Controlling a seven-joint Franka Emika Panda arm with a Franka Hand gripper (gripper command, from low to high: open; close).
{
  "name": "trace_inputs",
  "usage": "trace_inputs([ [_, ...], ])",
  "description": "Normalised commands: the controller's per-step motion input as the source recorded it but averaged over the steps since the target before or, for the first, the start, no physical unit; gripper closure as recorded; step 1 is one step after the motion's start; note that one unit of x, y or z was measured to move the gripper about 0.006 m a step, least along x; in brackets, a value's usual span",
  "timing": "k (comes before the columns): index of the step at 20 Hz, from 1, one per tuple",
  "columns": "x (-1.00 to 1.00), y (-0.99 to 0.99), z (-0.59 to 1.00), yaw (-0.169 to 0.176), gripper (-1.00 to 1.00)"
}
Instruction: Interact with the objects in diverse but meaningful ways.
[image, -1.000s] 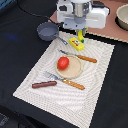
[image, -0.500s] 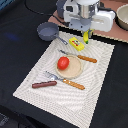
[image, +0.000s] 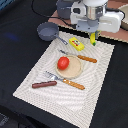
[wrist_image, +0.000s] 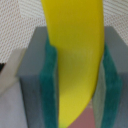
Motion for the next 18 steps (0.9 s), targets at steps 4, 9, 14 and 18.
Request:
trace_inputs([
  [4,0.25,0.00,-0.13,0.000,1.00],
  [9,0.15,0.01,-0.10,0.000,1.00],
  [14,0.31,0.07,0.01,-0.012,-1.00],
  [18,0.56,0.30,0.48,-0.038,-1.00],
])
